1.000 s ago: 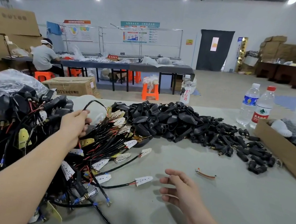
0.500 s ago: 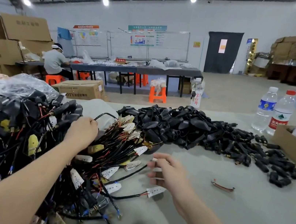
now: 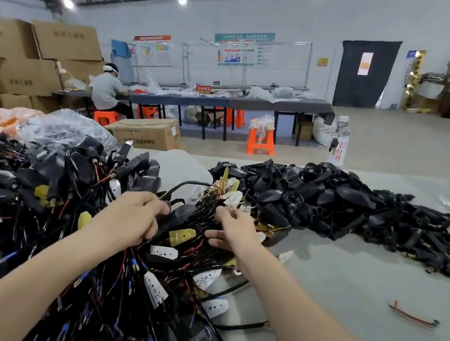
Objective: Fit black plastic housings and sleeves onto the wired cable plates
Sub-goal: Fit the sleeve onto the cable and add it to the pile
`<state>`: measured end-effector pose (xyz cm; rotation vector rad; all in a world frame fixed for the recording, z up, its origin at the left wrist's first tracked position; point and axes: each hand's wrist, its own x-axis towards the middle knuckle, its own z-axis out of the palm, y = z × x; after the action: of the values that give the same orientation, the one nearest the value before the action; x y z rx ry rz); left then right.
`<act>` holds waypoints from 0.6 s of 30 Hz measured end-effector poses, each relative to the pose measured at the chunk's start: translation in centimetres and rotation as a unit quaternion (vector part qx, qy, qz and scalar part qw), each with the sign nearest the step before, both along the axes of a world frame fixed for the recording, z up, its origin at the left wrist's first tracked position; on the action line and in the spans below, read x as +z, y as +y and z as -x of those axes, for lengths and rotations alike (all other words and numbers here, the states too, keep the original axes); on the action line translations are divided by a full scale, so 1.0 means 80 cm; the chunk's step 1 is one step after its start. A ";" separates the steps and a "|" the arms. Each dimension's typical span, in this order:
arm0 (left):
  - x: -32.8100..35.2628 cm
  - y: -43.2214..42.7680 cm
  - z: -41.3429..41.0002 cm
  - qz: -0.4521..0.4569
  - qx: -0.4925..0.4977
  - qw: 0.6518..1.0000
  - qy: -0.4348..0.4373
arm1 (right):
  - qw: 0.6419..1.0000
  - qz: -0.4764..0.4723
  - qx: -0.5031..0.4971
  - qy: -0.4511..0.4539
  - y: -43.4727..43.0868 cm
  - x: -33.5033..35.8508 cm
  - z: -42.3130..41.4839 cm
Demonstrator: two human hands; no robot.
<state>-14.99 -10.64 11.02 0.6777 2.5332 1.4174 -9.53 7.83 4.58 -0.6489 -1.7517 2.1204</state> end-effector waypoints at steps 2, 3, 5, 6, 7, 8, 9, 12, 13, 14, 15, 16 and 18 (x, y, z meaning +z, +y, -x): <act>-0.009 -0.006 0.006 -0.010 -0.003 1.000 -0.012 | 1.000 0.020 0.003 0.006 -0.002 -0.003 0.011; -0.014 -0.009 0.010 -0.012 0.000 1.000 -0.017 | 1.000 0.023 0.004 0.010 -0.003 -0.004 0.014; -0.023 -0.015 0.018 -0.011 0.007 1.000 -0.018 | 1.000 0.017 0.011 0.022 -0.005 -0.006 0.020; -0.027 -0.017 0.021 -0.008 0.009 1.000 -0.014 | 0.999 0.007 0.015 0.028 -0.005 -0.007 0.022; -0.031 -0.018 0.024 -0.004 0.009 1.000 -0.009 | 0.999 -0.006 0.017 0.035 -0.006 -0.008 0.024; -0.036 -0.019 0.025 -0.001 0.008 1.000 -0.001 | 0.999 -0.021 0.016 0.042 -0.006 -0.008 0.026; -0.040 -0.018 0.026 0.004 0.006 1.000 0.011 | 0.998 -0.037 0.013 0.045 -0.007 -0.009 0.029; -0.048 -0.008 0.023 0.014 -0.005 0.999 0.049 | 0.996 -0.081 -0.001 0.049 -0.010 -0.013 0.035; -0.049 -0.002 0.021 0.006 -0.007 0.999 0.052 | 0.995 -0.090 -0.006 0.050 -0.011 -0.015 0.036; -0.050 0.003 0.021 -0.006 -0.008 0.999 0.052 | 0.994 -0.096 -0.010 0.051 -0.011 -0.017 0.036; -0.050 0.008 0.020 -0.016 -0.009 0.998 0.053 | 0.994 -0.098 -0.013 0.053 -0.011 -0.019 0.037; -0.050 0.013 0.019 -0.021 -0.009 0.998 0.055 | 0.993 -0.099 -0.013 0.057 -0.011 -0.020 0.037; -0.047 0.018 0.020 -0.027 -0.005 0.998 0.062 | 0.992 -0.106 -0.011 0.065 -0.009 -0.021 0.036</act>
<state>-16.58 -9.22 7.28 0.8116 2.5881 1.4897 -12.40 7.12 2.92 -0.4590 -1.8557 1.8816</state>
